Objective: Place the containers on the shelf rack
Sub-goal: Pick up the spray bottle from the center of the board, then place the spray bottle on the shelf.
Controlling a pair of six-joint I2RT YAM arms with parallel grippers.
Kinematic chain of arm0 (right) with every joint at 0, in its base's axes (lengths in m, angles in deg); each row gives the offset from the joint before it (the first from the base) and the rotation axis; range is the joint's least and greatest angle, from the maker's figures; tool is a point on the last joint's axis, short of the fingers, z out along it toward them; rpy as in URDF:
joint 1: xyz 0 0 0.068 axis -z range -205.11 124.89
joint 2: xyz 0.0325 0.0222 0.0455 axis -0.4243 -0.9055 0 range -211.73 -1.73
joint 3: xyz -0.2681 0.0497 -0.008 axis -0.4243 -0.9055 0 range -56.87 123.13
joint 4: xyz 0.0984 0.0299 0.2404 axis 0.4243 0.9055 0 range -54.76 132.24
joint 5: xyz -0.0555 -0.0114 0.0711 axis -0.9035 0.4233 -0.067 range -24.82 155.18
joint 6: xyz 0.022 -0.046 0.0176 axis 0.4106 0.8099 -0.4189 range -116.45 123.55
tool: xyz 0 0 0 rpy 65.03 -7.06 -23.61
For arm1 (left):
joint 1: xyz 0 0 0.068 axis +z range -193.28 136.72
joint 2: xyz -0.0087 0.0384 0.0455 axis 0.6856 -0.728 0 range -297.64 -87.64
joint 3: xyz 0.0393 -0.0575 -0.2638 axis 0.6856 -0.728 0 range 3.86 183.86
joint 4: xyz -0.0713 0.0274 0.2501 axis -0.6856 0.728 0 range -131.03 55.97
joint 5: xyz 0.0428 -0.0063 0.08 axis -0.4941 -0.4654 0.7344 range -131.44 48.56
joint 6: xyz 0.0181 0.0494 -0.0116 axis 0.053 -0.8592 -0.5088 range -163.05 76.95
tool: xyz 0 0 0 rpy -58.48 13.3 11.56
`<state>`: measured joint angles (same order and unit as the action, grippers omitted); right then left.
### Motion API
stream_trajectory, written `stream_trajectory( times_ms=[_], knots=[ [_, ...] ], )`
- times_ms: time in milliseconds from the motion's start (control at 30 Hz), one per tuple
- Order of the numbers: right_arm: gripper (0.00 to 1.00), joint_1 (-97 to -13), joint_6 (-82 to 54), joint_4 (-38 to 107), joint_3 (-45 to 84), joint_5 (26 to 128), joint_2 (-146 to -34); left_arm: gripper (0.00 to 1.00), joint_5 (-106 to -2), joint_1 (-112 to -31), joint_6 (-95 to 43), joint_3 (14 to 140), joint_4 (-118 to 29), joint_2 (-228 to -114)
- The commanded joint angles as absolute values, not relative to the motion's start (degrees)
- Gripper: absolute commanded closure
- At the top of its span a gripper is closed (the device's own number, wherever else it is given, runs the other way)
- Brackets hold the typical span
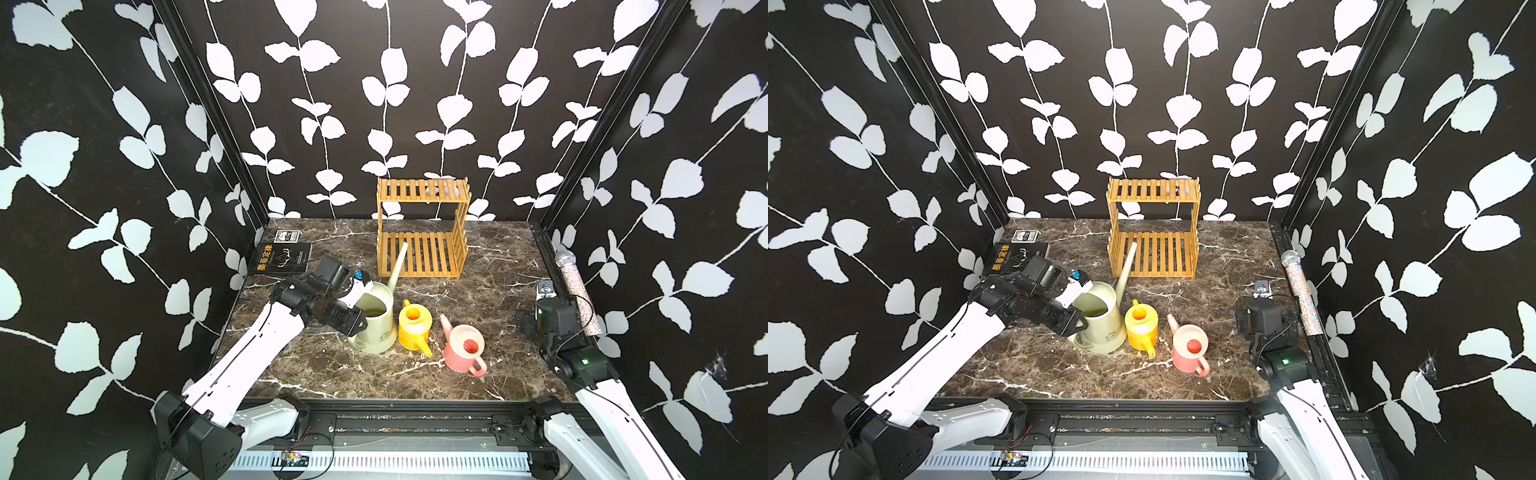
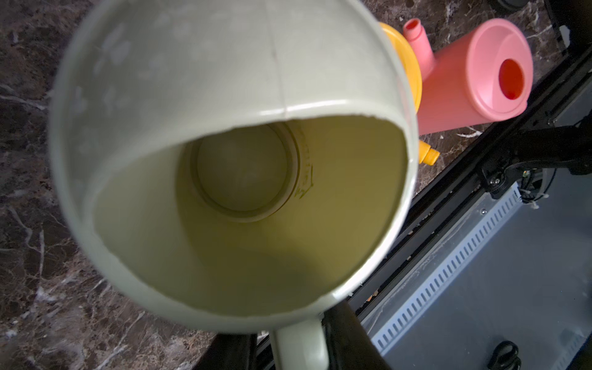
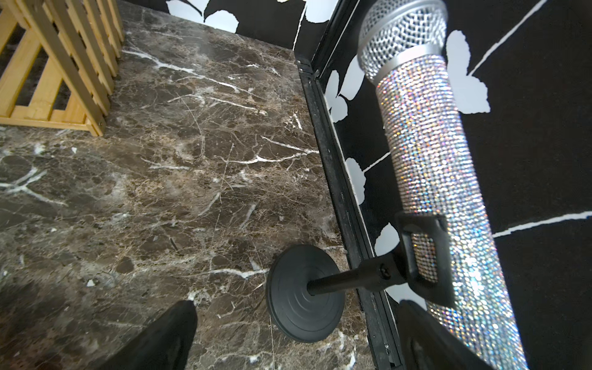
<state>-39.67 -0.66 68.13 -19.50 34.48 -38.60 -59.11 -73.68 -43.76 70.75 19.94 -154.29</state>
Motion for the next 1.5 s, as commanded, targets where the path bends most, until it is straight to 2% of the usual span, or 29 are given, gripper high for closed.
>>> stream_trajectory(
  times_ms=[0,167,500,1000,1233,1467],
  knots=[
    [0.01,-39.87,-4.87,67.87,-19.15,31.7,-36.77,0.67,-58.89,-73.87,-45.2,73.38,19.57,-152.44],
    [0.01,-39.87,-7.72,67.99,-21.23,31.76,-32.56,0.78,-58.74,-73.88,-45.61,74.87,19.19,-152.15],
    [0.01,-39.79,-0.98,64.12,-26.22,35.66,-22.54,1.0,-59.52,-73.52,-45.76,76.73,17.89,-151.57],
    [0.01,-39.81,0.26,59.59,-29.24,34.44,-20.88,1.0,-60.12,-71.67,-44.53,83.53,15.2,-153.31],
    [0.01,-39.65,0.29,59.28,-29.39,34.07,-21.25,1.0,-59.79,-71.82,-40.61,89.55,12.44,-157.55],
    [0.01,-39.58,0.26,59.17,-29.38,33.98,-21.32,1.0,-54.23,-74.75,-37.81,92.78,7.4,-163.69]
  ],
)
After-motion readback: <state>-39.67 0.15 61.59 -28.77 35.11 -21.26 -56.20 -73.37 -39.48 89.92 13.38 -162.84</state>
